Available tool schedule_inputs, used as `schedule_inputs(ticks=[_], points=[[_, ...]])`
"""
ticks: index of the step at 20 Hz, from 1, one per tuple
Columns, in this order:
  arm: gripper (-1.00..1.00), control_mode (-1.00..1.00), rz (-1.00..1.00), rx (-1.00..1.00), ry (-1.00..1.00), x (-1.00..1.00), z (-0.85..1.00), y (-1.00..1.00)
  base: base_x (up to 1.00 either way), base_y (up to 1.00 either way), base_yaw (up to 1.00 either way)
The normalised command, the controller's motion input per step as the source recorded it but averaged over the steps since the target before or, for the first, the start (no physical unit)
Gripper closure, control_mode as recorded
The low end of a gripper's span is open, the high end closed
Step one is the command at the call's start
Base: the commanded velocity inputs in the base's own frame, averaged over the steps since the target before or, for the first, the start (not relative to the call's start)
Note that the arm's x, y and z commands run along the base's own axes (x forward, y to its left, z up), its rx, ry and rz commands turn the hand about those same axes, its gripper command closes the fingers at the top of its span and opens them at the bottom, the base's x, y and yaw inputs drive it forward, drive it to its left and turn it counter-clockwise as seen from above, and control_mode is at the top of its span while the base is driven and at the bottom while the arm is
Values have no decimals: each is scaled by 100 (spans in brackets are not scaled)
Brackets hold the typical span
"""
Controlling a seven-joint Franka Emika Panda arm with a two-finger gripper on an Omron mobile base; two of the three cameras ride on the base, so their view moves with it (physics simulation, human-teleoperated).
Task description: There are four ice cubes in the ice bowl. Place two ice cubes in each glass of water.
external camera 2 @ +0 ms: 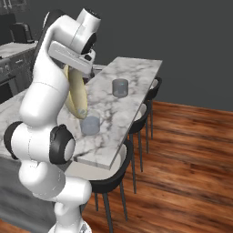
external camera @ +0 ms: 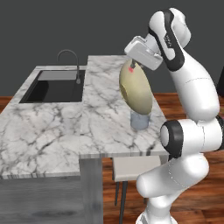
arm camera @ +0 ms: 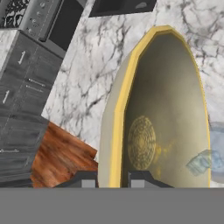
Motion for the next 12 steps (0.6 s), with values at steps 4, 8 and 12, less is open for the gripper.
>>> schedule_inputs(ticks=[4,8,12], points=[[100,-100,8,0,2,0,0,-5,0,0,0],[100,-100,7,1,3,0,0,-1,0,0,0],[100,-100,7,2,2,0,5,0,0,0,0]])
